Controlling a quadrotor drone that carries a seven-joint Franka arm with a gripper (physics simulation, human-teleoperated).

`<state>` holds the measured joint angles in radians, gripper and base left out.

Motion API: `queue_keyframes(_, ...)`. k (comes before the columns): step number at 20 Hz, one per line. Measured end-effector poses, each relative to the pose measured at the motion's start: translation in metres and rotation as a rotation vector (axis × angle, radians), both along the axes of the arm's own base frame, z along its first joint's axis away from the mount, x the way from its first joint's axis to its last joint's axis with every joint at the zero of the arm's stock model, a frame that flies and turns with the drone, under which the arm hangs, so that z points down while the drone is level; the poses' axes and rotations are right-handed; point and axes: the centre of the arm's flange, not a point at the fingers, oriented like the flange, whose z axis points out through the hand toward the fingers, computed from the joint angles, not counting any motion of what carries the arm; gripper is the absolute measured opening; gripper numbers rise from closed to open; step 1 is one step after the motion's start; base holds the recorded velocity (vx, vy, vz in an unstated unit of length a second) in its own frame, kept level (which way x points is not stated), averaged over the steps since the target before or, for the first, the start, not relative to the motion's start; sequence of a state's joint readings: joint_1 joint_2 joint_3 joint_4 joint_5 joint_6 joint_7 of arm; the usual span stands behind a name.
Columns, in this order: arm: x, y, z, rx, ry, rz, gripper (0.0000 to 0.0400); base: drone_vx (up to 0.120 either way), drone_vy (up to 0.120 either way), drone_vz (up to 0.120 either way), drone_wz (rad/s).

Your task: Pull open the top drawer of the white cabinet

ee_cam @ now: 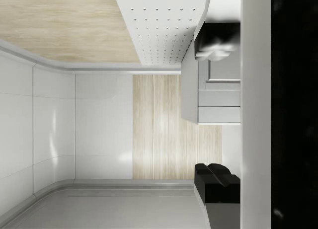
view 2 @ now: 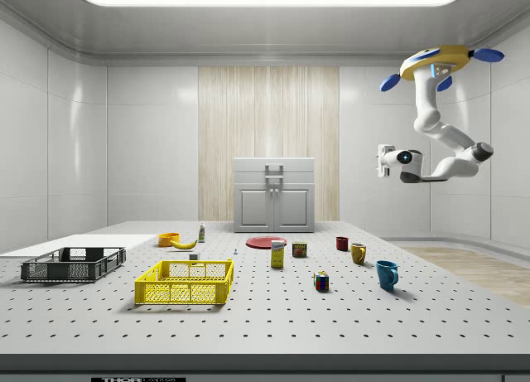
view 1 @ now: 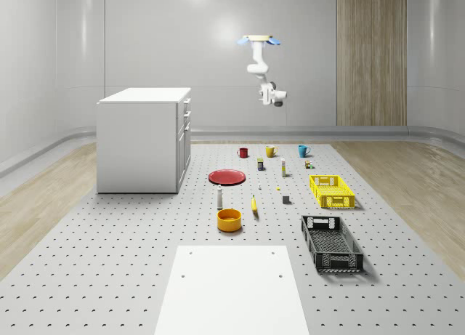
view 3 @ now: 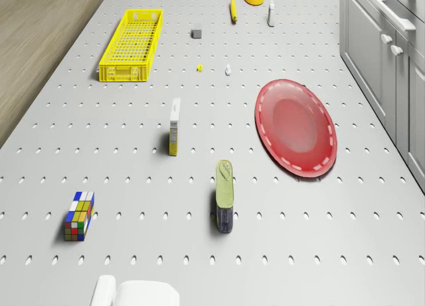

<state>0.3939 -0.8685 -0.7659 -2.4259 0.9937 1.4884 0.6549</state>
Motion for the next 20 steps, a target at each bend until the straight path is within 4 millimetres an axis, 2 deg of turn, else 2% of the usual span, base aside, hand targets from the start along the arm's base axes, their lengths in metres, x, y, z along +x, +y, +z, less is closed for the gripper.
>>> queue_keyframes(20,0.0,-0.0001,-0.0004,0.003,0.0,0.0,0.0305,0.12,-0.12,0.0,0.0)
